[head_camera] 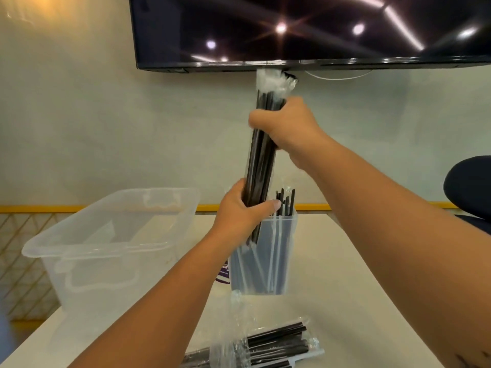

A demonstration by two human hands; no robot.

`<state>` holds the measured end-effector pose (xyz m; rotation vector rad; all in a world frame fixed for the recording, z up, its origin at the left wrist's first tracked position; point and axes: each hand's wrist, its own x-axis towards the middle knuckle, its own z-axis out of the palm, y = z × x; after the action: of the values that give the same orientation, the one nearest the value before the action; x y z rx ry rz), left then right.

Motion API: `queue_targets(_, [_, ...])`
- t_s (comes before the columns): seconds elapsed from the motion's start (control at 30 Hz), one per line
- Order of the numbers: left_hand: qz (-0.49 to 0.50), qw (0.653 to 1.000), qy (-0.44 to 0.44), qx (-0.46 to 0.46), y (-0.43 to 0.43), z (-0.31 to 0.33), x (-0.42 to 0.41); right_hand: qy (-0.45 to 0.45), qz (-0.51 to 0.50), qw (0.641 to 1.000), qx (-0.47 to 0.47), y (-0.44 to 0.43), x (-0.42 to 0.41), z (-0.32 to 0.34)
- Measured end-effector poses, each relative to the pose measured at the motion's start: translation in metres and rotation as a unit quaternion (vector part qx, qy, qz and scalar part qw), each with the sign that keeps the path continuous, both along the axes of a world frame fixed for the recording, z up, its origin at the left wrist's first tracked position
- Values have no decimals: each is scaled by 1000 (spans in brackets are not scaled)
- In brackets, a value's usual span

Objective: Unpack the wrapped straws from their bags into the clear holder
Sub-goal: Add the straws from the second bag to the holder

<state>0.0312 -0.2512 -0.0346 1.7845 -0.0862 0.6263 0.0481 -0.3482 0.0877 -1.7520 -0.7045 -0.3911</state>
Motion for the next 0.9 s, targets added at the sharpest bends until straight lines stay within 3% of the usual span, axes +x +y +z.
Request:
queue_targets(0.17, [96,994,44,35,39,-21,22,-72,-40,994,77,1,21,17])
queue_targets(0.3, [163,970,96,155,56,-45,38,-76,-50,996,19,15,44,4])
queue_targets(0.5, [176,922,107,329,66,-47,47,6,-29,996,-79,33,78,-25])
queue_targets(0.7, [163,930,98,315,67,-46,49,103,-41,988,-107,50,106,-62])
queue_targets(0.9, [160,958,64,230,65,-53,48,106,-78,970,-203,68,112,-93])
